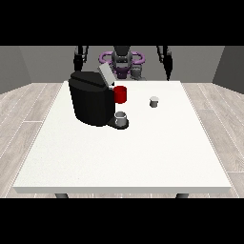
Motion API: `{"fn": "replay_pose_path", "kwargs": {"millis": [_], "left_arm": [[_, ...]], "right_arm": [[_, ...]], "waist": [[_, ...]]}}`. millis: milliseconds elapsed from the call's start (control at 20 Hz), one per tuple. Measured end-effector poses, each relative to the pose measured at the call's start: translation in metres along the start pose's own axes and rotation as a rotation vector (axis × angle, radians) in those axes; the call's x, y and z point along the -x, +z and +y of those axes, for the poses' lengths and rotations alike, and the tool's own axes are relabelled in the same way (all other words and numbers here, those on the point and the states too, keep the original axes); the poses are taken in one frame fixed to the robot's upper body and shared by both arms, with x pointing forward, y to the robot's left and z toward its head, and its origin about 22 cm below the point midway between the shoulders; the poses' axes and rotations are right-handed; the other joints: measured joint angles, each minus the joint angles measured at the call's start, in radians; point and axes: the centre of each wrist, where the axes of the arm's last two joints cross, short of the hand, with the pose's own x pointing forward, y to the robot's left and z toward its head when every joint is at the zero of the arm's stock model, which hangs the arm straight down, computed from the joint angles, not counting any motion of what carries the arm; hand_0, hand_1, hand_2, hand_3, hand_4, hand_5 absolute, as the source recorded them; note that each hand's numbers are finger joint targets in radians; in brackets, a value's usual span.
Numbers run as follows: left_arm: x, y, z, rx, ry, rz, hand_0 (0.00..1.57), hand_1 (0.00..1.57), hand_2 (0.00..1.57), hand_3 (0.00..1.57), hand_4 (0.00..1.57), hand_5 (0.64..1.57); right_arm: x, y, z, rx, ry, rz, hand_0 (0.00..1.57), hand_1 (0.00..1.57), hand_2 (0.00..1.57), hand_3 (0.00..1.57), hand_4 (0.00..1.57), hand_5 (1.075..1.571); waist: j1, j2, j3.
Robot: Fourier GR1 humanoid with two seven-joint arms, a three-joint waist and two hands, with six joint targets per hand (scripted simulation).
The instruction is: Insert the coffee pod into the coffee machine and close the lid
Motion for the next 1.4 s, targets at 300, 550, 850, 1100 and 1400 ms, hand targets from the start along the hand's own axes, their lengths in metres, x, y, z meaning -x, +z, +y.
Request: {"fn": "replay_pose_path", "kwargs": {"millis": [300,550,850,1100,1400], "left_arm": [[-0.006,-0.003,-0.016,0.090,0.052,-0.058,0.00,0.00,0.00,0.00,0.71,1.571],[-0.009,-0.006,-0.020,0.167,0.051,-0.109,0.00,0.00,0.00,0.00,0.59,1.571],[-0.017,-0.026,0.000,0.169,-0.115,-0.075,0.00,0.00,0.00,0.00,0.00,1.571],[-0.018,-0.046,0.029,0.139,-0.277,-0.057,0.00,0.00,0.00,0.00,0.00,1.571],[-0.021,-0.069,0.054,0.086,-0.457,-0.053,0.00,0.00,0.00,0.00,0.00,1.571]], "right_arm": [[0.013,0.006,0.002,0.014,-0.053,0.014,0.00,0.00,0.00,0.00,0.33,1.571],[0.023,0.010,0.000,0.081,-0.130,-0.064,0.00,0.00,0.00,0.00,0.35,1.571],[0.018,0.000,0.000,0.065,-0.126,-0.114,0.00,0.00,0.00,0.00,0.34,1.571],[0.008,-0.009,0.015,0.032,-0.141,-0.184,0.00,0.00,0.00,0.00,0.39,1.571],[-0.001,-0.019,0.022,0.016,-0.122,-0.252,0.00,0.00,0.00,0.00,0.46,1.571]], "waist": [[-0.019,-0.049,-0.0130],[-0.034,-0.054,-0.0155],[-0.050,-0.018,-0.0163],[-0.093,0.049,-0.0167],[-0.146,0.152,-0.0170]]}}
